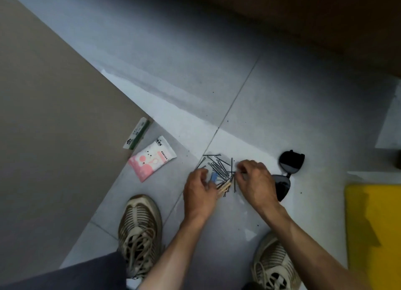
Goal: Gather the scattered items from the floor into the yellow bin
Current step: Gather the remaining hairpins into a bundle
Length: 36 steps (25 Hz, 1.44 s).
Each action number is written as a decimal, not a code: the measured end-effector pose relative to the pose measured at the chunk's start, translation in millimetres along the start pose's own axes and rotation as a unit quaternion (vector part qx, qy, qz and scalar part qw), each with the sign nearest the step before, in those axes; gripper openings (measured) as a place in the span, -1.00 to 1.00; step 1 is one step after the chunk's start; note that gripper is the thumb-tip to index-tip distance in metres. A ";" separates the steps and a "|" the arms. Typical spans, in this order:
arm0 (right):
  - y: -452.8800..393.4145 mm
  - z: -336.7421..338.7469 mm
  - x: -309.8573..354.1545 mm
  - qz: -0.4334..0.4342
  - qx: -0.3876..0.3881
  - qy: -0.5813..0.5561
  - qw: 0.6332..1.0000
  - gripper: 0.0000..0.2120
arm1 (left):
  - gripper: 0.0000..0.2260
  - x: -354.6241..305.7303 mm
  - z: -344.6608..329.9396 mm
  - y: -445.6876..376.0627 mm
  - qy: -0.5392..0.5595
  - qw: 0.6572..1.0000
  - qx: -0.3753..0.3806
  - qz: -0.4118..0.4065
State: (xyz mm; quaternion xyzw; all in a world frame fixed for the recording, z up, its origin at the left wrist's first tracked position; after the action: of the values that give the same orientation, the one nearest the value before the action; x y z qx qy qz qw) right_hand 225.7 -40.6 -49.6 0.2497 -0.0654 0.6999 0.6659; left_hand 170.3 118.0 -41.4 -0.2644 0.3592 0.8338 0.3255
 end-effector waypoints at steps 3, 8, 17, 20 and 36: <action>18.8 4.3 -14.0 -0.077 -0.035 -0.012 0.996 -0.72 | -0.66 5.1 13.2 -20.2 -0.091 0.994 -0.055 -0.022; 30.9 -18.5 12.8 0.012 0.048 -0.017 0.999 -0.80 | -0.66 -6.8 -4.9 -13.5 -0.145 0.980 0.083 -0.113; 4.6 -21.3 28.3 -0.018 0.042 0.062 0.997 -0.46 | -0.69 -20.6 -18.7 -17.5 0.011 0.995 0.100 0.017; 10.2 -26.5 30.7 0.004 0.030 0.067 0.997 -0.58 | -0.65 -17.1 -18.0 -17.6 0.089 0.990 0.083 0.067; -28.0 -7.5 39.0 -0.016 0.044 0.030 0.998 -0.87 | -0.85 -6.2 1.3 -20.0 0.172 0.977 -0.035 0.122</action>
State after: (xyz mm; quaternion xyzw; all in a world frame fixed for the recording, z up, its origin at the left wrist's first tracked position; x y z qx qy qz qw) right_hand 251.3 0.5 -45.8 0.2582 -0.0107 0.6987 0.6672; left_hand 188.7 127.4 -44.9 -0.3697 0.4100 0.8211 0.1450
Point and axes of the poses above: each hand's wrist, its own y-axis away from the middle knuckle, its own z-axis out of the back of the hand, x = y × z, the point moved 3 cm from there along -y, towards the middle knuckle, and after that the axes turned 6 degrees about -x, right-handed, at the moved point
